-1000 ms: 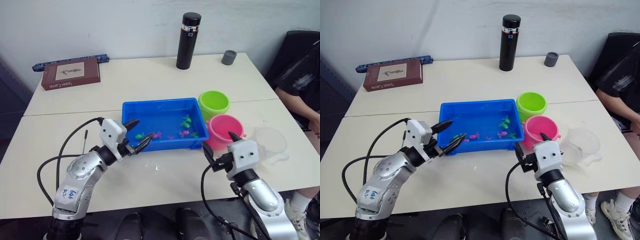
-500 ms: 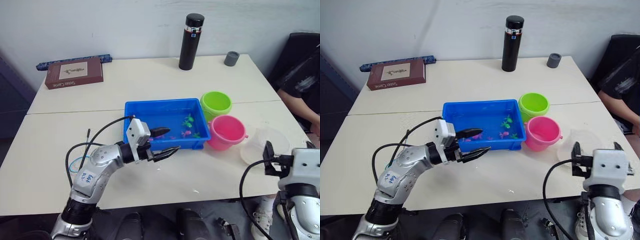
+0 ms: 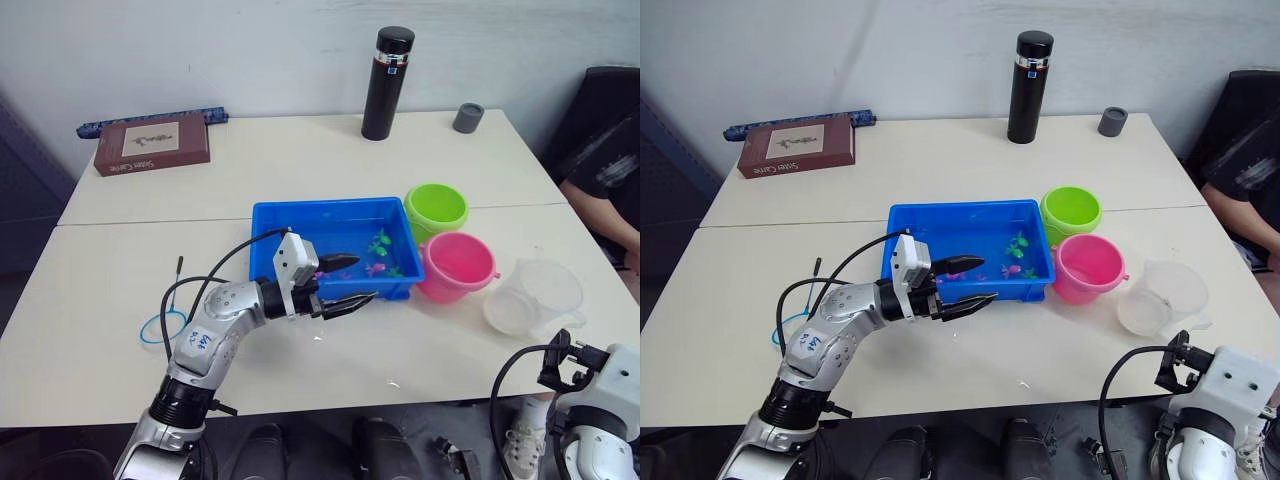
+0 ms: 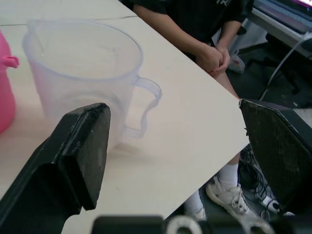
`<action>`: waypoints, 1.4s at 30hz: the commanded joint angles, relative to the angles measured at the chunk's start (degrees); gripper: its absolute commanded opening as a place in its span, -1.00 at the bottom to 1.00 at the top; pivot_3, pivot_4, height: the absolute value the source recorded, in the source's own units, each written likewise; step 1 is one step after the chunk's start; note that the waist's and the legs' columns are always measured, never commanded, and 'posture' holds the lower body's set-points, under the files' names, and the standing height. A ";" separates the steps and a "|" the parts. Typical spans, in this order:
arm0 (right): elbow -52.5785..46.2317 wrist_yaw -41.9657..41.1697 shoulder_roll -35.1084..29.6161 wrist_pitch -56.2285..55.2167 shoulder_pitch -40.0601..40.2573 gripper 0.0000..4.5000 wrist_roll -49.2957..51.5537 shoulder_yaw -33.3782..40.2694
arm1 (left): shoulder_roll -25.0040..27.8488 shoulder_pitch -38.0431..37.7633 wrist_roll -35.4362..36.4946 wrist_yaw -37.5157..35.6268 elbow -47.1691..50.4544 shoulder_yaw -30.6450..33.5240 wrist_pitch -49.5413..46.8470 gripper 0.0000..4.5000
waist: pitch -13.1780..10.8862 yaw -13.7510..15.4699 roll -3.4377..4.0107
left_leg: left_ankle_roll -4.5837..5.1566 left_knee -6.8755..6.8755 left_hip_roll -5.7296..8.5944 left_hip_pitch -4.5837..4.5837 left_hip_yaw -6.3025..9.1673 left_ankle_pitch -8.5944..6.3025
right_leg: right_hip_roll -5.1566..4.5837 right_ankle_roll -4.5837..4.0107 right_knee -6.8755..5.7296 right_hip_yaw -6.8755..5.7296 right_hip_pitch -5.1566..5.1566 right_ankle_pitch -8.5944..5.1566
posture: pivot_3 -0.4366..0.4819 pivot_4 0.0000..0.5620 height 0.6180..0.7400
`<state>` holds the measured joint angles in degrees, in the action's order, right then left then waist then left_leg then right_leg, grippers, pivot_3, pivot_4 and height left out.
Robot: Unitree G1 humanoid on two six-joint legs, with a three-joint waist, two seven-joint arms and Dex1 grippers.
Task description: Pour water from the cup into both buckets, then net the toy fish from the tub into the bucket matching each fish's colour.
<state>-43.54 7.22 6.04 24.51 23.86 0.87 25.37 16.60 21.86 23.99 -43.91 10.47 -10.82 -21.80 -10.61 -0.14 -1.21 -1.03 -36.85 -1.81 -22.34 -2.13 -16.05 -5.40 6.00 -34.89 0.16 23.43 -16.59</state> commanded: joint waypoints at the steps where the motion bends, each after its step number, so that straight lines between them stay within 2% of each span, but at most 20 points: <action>1: 2.96 2.87 1.18 -2.06 -2.46 1.00 1.90 3.09 | -0.33 0.16 -0.57 0.39 1.29 0.25 1.07 0.67 | 0.00 0.01 0.00 | 0.00 0.00 0.00 -0.01 0.00 0.00 | 0.00 0.01 0.02 0.00 0.00 0.01 | -0.05 -0.47 1.00; 5: 5.35 3.12 -0.83 -3.05 -2.94 1.00 2.89 3.91 | -0.45 -0.16 -0.72 0.97 1.67 0.43 0.99 0.67 | 0.00 0.00 0.02 | 0.04 -0.02 0.03 0.00 -0.01 -0.03 | -0.02 0.06 0.02 0.05 0.01 0.03 | -0.05 -0.47 1.00; 11: 11.00 3.42 -5.06 -2.77 -8.09 1.00 5.97 8.35 | -1.03 -0.96 -1.18 2.45 2.63 0.46 0.98 0.67 | 0.00 -0.08 0.02 | 0.06 -0.10 0.04 0.02 -0.02 -0.04 | -0.02 0.10 0.01 0.14 0.00 0.06 | -0.05 -0.47 1.00; 28: 13.33 4.07 -3.65 -0.60 -11.36 1.00 10.90 6.18 | -1.12 -1.62 -1.75 4.34 3.22 1.06 1.37 0.67 | 0.00 -0.10 0.02 | 0.06 -0.10 0.01 0.02 -0.03 -0.04 | 0.02 0.31 -0.09 0.12 0.01 0.17 | -0.05 -0.47 1.00; 42: 19.24 4.94 -7.35 -0.90 -16.59 1.00 13.65 8.56 | -1.15 -1.53 -1.95 5.17 3.31 1.18 1.71 0.67 | -0.01 -0.11 0.04 | 0.06 -0.12 0.03 0.03 -0.05 -0.03 | 0.00 0.31 -0.08 0.15 0.01 0.17 | -0.05 -0.47 1.00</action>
<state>-23.75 11.78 -0.29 24.35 7.52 13.69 32.42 15.72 20.34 22.14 -38.90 10.88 -10.08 -21.09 -10.62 -0.25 -1.18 -0.97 -36.97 -1.79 -22.31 -2.19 -16.09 -5.39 6.32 -34.97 0.30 23.44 -16.42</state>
